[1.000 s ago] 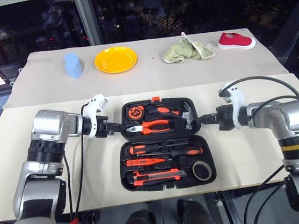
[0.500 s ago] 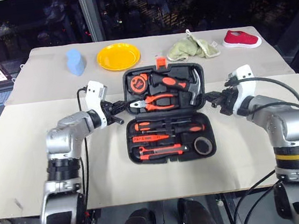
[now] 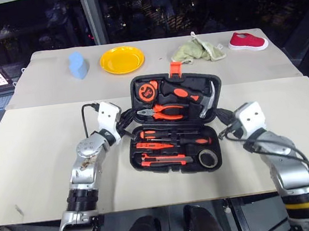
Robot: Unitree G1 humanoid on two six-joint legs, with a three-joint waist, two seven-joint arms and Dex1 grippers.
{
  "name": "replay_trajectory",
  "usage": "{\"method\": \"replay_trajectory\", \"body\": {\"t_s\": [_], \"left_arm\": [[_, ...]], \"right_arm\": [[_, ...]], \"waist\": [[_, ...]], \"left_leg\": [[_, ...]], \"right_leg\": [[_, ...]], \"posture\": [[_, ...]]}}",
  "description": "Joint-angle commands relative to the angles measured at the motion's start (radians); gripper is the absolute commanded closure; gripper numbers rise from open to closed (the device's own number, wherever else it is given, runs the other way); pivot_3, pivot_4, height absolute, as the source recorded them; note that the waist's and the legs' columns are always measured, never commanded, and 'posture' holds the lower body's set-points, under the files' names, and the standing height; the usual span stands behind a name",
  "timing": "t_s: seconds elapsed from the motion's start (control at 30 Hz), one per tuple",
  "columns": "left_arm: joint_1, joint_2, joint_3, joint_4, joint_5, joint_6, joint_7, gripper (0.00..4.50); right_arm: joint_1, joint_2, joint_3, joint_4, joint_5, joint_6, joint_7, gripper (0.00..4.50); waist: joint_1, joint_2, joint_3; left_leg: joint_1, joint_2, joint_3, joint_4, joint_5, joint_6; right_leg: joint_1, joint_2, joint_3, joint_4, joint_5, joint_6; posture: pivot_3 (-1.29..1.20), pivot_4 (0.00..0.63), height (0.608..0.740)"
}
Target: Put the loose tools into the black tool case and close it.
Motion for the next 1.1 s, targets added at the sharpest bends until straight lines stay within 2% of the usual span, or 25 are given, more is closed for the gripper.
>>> {"method": "replay_trajectory", "body": {"t_s": [0.03,0.37,0.53,0.63,0.67,0.8,0.83,0.87,0.9,1.0,1.07,1.1], "left_arm": [[0.03,0.011,0.02,-0.056,0.02,-0.066,0.041,4.5],[0.122,0.03,0.042,-0.085,0.04,-0.103,0.089,4.5],[0.158,0.051,0.052,-0.077,0.067,-0.162,0.11,4.5],[0.173,0.056,0.053,-0.059,0.075,-0.184,0.115,4.5],[0.178,0.058,0.053,-0.054,0.073,-0.186,0.115,4.13],[0.203,0.073,0.055,-0.049,0.06,-0.17,0.105,3.1],[0.216,0.081,0.064,-0.053,0.054,-0.157,0.107,2.65],[0.227,0.09,0.073,-0.059,0.045,-0.142,0.108,2.27],[0.235,0.096,0.08,-0.065,0.039,-0.131,0.109,1.89],[0.25,0.144,0.138,-0.094,0.0,-0.079,0.1,0.85],[0.229,0.209,0.183,-0.084,-0.053,-0.015,0.056,0.09],[0.218,0.234,0.195,-0.076,-0.073,0.012,0.036,0.0]], "right_arm": [[0.042,-0.03,0.02,-0.044,-0.099,-0.194,-0.018,4.42],[0.16,-0.047,0.039,-0.011,-0.159,-0.373,-0.014,4.42],[0.202,-0.072,0.049,0.005,-0.209,-0.463,-0.021,4.42],[0.222,-0.093,0.062,0.028,-0.25,-0.524,-0.03,4.42],[0.228,-0.099,0.066,0.037,-0.26,-0.543,-0.03,4.47],[0.262,-0.116,0.072,0.033,-0.236,-0.565,-0.005,4.5],[0.292,-0.13,0.068,0.0,-0.204,-0.554,0.022,3.74],[0.323,-0.145,0.061,-0.036,-0.168,-0.539,0.05,3.53],[0.346,-0.155,0.055,-0.062,-0.143,-0.528,0.07,3.14],[0.464,-0.233,-0.034,-0.226,0.079,-0.345,0.18,2.19],[0.563,-0.323,-0.179,-0.344,0.349,-0.12,0.268,1.4],[0.597,-0.355,-0.234,-0.382,0.442,-0.05,0.303,1.07]], "waist": [[-0.003,0.0,0.0],[-0.015,0.0,0.0],[-0.022,0.0,-0.001],[-0.022,0.0,-0.001],[-0.022,0.0,-0.001],[-0.02,0.0,-0.001],[-0.02,0.0,-0.001],[-0.019,0.0,-0.001],[-0.019,0.0,-0.001],[-0.022,0.0,0.0],[-0.024,-0.001,0.0],[-0.025,-0.002,0.001]], "left_leg": [[0.001,0.0,0.001,0.0,0.0,0.0],[0.007,0.002,0.003,-0.001,0.001,0.004],[0.02,0.003,0.003,-0.006,-0.001,0.002],[0.023,0.003,0.003,-0.007,-0.005,0.007],[0.025,0.003,0.003,-0.008,-0.005,0.006],[0.028,0.004,0.003,-0.01,-0.005,0.006],[0.03,0.004,0.003,-0.011,-0.005,0.006],[0.032,0.004,0.003,-0.012,-0.005,0.006],[0.034,0.004,0.002,-0.014,-0.006,0.005],[0.034,0.004,0.002,-0.014,-0.006,0.006],[0.034,0.006,0.002,-0.014,-0.007,0.006],[0.034,0.007,0.002,-0.014,-0.007,0.005]], "right_leg": [[0.001,0.0,0.001,0.0,0.0,0.0],[0.004,0.001,0.003,0.003,0.0,-0.001],[0.017,0.0,0.003,-0.001,-0.001,-0.001],[0.018,0.0,0.003,-0.001,-0.002,-0.002],[0.019,0.0,0.003,0.0,-0.003,-0.002],[0.022,-0.001,0.003,-0.001,-0.003,-0.002],[0.024,-0.001,0.003,-0.001,-0.004,-0.002],[0.026,-0.001,0.003,-0.001,-0.004,-0.002],[0.028,-0.002,0.003,-0.001,-0.006,-0.001],[0.027,-0.002,0.004,-0.001,-0.011,0.005],[0.027,-0.002,0.004,-0.001,-0.011,0.005],[0.027,-0.002,0.004,-0.002,-0.012,0.005]], "posture": [[0.0,0.15,0.74],[0.0,0.15,0.74],[0.0,0.15,0.74],[0.0,0.15,0.74],[0.0,0.15,0.74],[0.0,0.15,0.74],[0.0,0.15,0.74],[0.0,0.15,0.74],[0.0,0.15,0.74],[0.0,0.15,0.74],[0.0,0.15,0.74],[0.0,0.15,0.74]]}}
